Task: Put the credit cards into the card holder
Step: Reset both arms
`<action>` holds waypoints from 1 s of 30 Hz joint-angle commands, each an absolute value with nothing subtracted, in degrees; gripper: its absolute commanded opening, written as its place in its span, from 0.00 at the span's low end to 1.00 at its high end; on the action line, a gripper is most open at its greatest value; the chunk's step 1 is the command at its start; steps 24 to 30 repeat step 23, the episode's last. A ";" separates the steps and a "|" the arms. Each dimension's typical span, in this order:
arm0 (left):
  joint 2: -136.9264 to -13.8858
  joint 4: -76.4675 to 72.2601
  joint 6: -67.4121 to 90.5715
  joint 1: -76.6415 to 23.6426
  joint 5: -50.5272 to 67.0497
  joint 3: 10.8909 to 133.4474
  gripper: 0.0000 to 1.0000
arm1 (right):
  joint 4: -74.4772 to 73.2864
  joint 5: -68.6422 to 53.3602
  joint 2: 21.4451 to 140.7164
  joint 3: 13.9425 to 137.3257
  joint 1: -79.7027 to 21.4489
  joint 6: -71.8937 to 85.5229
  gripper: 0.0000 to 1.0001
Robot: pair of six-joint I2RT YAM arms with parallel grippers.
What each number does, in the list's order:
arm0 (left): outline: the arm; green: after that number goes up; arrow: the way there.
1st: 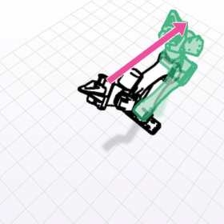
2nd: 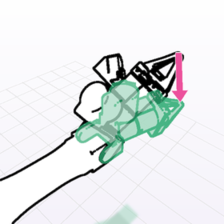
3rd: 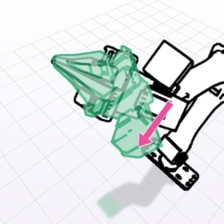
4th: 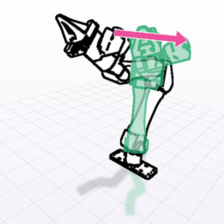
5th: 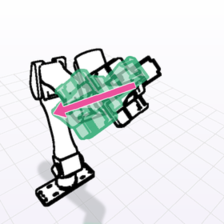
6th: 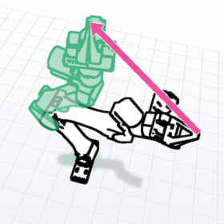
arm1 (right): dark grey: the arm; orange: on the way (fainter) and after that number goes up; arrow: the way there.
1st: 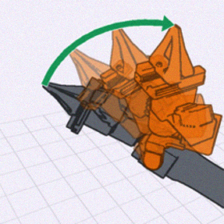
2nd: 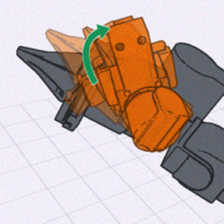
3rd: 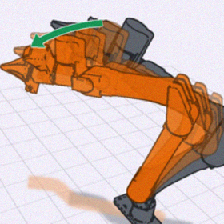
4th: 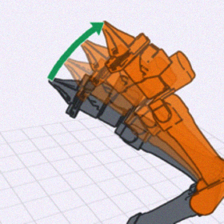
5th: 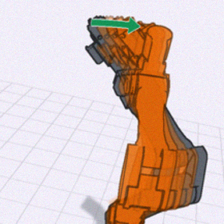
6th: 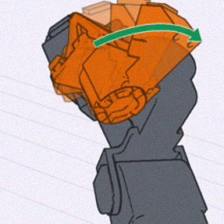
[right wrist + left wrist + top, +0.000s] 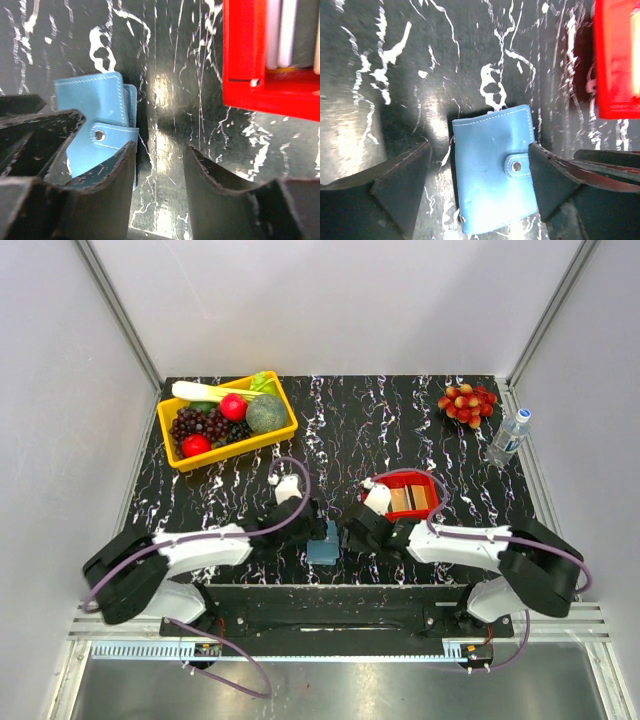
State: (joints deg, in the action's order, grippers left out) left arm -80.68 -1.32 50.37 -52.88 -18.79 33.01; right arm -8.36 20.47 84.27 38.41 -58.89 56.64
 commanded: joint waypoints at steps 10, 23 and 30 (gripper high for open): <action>-49.23 11.07 39.56 -31.85 -15.22 31.11 0.99 | -26.71 35.86 50.47 42.81 -51.26 41.75 0.99; -49.48 15.54 37.96 -25.58 -21.95 34.36 0.99 | -35.24 33.47 48.70 47.28 -35.33 38.06 0.99; -49.48 15.54 37.96 -25.58 -21.95 34.36 0.99 | -35.24 33.47 48.70 47.28 -35.33 38.06 0.99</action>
